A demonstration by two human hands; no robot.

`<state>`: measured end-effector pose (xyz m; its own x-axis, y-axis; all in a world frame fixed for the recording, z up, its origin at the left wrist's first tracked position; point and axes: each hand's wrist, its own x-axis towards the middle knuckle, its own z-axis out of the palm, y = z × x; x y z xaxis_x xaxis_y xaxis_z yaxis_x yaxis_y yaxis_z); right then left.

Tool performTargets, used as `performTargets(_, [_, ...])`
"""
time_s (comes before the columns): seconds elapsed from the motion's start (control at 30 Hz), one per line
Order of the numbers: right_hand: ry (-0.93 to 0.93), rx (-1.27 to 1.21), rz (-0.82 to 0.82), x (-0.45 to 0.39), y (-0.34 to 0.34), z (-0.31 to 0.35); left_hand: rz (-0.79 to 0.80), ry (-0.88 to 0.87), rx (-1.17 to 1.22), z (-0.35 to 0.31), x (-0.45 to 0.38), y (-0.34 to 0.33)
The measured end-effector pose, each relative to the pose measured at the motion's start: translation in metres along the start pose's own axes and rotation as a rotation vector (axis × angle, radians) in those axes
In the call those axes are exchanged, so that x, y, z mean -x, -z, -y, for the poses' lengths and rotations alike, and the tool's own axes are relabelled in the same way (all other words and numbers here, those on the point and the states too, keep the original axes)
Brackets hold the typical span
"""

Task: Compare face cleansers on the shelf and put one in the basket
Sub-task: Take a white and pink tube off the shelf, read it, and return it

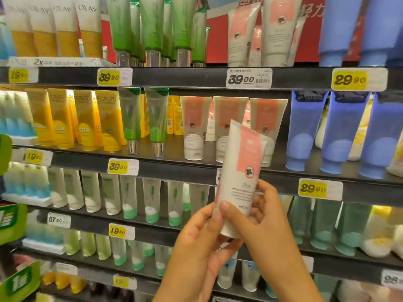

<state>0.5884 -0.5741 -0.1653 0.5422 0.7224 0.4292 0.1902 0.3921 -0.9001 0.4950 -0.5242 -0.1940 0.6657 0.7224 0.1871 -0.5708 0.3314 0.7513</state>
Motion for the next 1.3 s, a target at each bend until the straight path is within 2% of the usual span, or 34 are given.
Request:
performTargets(0.2, [-0.082,-0.158,0.025,0.014,0.004,0.001,-0.06,0.092,0.121,0.006,0.017,0.01])
performTargets(0.43, [-0.194,-0.308,-0.023,0.013,-0.001,-0.009,-0.046,0.226,0.169,-0.003,0.02,0.028])
performTargets(0.8, [-0.341,-0.429,-0.107,0.013,-0.051,-0.031,-0.151,0.389,0.277,-0.031,0.031,0.067])
performTargets(1.0, [-0.316,-0.443,-0.095,0.021,-0.075,-0.031,-0.136,0.393,0.286,-0.045,0.041,0.085])
performTargets(1.3, [-0.185,-0.36,-0.108,0.032,-0.093,-0.027,-0.095,0.415,0.388,-0.049,0.05,0.093])
